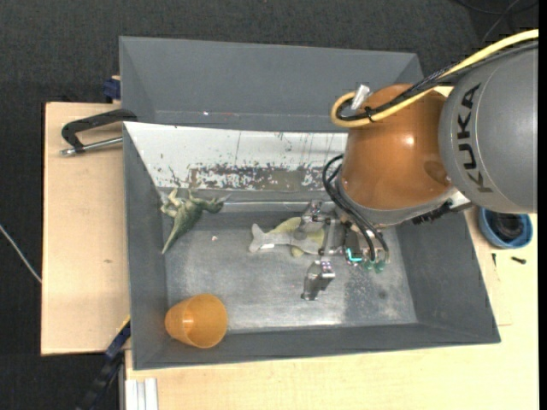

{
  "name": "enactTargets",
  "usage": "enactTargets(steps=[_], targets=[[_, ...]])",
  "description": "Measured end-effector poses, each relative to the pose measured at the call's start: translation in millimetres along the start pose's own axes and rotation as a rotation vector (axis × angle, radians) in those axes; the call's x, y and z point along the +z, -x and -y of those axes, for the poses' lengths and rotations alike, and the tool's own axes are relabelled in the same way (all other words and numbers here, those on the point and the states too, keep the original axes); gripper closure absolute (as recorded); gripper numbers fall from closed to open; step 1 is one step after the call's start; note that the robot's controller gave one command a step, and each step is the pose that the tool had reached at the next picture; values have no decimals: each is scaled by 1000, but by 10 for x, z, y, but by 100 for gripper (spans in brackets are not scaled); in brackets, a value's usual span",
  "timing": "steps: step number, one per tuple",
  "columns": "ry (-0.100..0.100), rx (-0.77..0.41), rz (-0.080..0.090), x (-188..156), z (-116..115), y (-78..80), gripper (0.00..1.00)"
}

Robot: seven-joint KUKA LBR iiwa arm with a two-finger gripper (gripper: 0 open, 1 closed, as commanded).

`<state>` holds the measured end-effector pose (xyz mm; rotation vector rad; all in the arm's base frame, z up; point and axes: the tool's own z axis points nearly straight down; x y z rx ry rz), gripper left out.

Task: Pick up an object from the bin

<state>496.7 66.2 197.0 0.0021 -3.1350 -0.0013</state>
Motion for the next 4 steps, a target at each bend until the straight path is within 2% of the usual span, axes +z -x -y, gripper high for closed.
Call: enactTargets(steps=[1, 2, 3, 4], targets=[[0, 74, 11, 806, 188, 704, 0], [2, 73, 12, 760, 178, 694, 100], [-3, -593, 16, -37, 195, 525, 100], [-2, -591, 13, -23, 194, 519, 0]])
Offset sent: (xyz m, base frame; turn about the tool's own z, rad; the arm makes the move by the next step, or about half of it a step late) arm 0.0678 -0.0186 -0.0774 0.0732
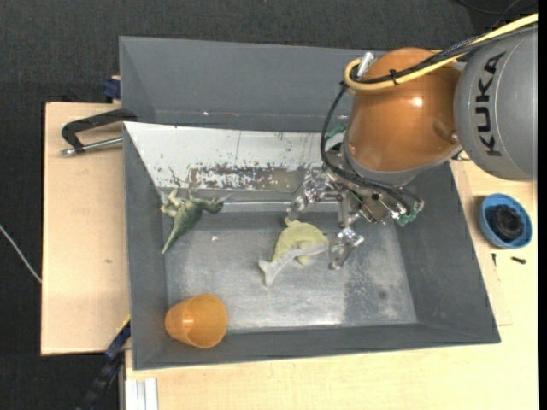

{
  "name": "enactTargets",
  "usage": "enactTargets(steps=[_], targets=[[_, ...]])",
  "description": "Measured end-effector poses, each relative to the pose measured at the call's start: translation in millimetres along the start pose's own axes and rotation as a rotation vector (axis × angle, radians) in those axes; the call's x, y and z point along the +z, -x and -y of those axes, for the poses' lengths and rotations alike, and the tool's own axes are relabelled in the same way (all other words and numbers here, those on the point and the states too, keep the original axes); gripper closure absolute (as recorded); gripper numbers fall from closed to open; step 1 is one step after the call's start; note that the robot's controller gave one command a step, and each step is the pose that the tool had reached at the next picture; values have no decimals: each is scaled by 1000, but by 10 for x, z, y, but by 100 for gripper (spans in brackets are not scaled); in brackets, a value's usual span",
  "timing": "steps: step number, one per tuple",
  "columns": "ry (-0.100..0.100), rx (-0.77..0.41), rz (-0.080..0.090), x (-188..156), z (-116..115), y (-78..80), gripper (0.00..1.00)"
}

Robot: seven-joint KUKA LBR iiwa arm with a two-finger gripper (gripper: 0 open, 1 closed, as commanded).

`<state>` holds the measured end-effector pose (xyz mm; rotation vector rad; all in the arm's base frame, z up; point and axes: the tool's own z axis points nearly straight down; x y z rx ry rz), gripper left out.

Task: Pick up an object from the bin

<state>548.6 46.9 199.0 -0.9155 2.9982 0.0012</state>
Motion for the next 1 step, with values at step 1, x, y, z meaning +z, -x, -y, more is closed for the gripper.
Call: enactTargets(steps=[1], targets=[[2, 288, -4, 1247, 123, 176, 0]])
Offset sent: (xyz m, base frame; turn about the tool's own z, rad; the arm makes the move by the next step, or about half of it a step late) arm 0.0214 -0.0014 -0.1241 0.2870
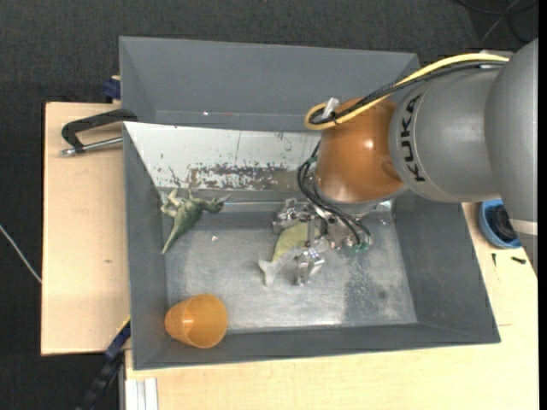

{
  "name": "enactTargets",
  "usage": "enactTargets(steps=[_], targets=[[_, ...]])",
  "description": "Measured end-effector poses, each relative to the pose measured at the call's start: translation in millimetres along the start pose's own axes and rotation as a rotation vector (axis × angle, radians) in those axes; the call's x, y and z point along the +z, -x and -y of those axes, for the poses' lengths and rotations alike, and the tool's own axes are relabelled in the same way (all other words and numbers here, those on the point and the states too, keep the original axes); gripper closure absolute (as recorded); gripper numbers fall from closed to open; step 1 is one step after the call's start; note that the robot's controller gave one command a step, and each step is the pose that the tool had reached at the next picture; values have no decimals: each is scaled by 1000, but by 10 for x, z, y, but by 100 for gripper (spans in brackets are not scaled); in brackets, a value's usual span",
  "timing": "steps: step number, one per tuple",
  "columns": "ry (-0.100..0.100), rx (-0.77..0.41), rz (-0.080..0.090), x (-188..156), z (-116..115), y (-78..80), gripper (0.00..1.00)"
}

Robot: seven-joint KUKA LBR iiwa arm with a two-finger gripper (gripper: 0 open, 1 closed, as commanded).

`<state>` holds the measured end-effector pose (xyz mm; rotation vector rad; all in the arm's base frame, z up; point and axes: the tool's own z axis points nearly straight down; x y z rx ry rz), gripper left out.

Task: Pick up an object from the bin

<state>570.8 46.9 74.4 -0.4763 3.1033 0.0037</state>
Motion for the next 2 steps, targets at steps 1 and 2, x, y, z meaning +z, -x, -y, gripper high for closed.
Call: enactTargets(steps=[1, 2], targets=[[-1, 0, 2, -18, 5, 4, 100], [-5, -16, 12, -1511, 216, -228, 100]])
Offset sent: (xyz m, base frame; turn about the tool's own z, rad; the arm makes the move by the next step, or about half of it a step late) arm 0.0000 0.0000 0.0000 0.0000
